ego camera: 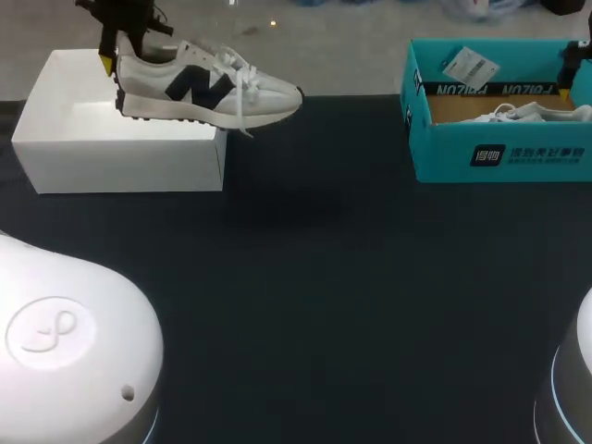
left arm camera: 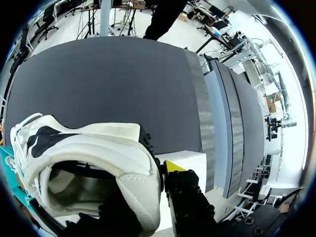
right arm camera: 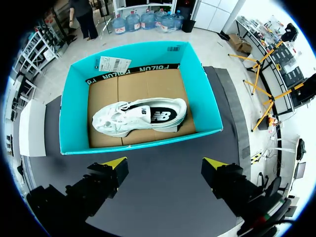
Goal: Take the shoe out of the shoebox, open the shoe tongue, remove and reinsert the insole, then place the shoe into the shoebox
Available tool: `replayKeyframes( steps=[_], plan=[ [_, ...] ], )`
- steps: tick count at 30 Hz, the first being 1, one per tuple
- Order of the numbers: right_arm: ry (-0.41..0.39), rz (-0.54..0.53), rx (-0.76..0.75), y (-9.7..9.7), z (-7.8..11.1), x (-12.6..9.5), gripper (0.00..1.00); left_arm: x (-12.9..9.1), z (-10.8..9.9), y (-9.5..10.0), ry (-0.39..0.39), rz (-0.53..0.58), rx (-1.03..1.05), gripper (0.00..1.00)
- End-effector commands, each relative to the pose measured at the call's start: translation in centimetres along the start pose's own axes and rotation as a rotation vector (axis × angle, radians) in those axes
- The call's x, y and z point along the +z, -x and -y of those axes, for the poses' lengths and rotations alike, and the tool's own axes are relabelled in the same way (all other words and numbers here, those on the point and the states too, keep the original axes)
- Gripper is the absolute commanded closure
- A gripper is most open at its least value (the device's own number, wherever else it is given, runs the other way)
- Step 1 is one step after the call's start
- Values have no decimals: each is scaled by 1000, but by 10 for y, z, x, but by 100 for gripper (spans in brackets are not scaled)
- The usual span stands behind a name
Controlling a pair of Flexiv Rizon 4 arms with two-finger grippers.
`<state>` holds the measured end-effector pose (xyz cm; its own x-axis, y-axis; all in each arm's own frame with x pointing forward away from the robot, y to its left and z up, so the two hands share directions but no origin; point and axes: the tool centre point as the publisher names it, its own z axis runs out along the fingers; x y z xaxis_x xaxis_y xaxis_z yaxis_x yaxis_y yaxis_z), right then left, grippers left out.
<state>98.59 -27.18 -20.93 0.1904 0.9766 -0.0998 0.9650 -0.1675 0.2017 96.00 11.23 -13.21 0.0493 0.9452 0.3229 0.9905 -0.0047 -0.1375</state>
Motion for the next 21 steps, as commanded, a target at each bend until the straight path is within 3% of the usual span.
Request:
replayKeyframes(
  steps=[1, 14, 21],
  plan=[
    [2, 1, 1, 0, 0, 0, 0, 1, 30, 12, 453, 16, 4, 100],
    [2, 1, 1, 0, 0, 0, 0, 6, 59, 65, 492, 34, 3, 100],
    [2, 1, 1, 0, 0, 0, 0, 9, 69, 82, 511, 126, 20, 100]
  ],
)
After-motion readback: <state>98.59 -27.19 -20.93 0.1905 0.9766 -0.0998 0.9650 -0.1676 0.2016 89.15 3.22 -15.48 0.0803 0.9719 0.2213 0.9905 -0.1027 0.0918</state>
